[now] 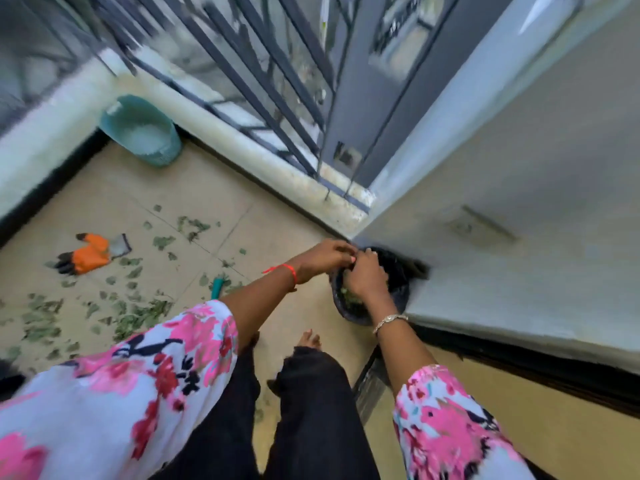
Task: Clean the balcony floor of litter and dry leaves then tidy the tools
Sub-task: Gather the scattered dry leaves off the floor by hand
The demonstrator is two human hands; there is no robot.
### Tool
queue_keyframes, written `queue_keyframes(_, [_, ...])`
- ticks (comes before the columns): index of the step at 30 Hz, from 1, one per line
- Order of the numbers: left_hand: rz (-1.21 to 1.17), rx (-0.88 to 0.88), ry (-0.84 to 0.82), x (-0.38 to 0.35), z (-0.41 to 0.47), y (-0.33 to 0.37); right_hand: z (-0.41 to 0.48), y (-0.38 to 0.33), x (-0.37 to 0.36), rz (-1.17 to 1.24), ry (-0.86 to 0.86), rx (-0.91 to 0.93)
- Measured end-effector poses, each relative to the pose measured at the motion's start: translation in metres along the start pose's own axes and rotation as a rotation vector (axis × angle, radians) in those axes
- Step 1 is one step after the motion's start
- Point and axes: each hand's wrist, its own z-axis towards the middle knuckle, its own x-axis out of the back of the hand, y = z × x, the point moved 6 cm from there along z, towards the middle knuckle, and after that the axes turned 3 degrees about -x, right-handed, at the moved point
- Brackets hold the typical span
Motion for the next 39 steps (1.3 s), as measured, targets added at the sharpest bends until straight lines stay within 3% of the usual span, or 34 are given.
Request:
queue_keyframes(2, [0.066, -0.059, 0.062, 0.029, -0.051, 0.029, -0.031, -0.048, 0.027, -0.06, 0.025, 0.122])
queue_keyframes(5, [0.179, -0.143, 0.353, 0.083, -0.147, 0.055, -0.091, -0.127, 0.048, -0.161, -0.022, 0.323])
queue_keyframes(8, [0.198, -0.117, 0.592, 0.126, -0.238, 0.043, -0.149, -0.201, 0.047, -0.269, -0.108, 0.526])
queue_keyframes(13, [0.199, 0.136, 0.844, 0.163, -0.374, -0.043, -0.24, -0.288, -0.005, -0.536, -0.295, 0.806])
queue_keyframes(17, [0.211, 0.303, 0.924, 0.167, -0.46, -0.117, -0.296, -0.327, -0.061, -0.737, -0.394, 0.96])
queue_keyframes(24, [0.02, 0.456, 1.006, 0.161, -0.593, -0.262, -0.386, -0.412, -0.186, -0.96, -0.485, 1.18])
queue_keyframes(31, [-0.211, 0.599, 1.284, 0.136, -0.728, -0.366, -0.505, -0.49, -0.305, -1.174, -0.607, 1.399])
queue_keyframes(36, [-0.39, 0.652, 1.54, 0.115, -0.788, -0.421, -0.578, -0.532, -0.372, -1.28, -0.594, 1.619])
queue_keyframes(39, [-0.431, 0.694, 1.583, 0.114, -0.809, -0.449, -0.613, -0.558, -0.412, -1.333, -0.572, 1.738])
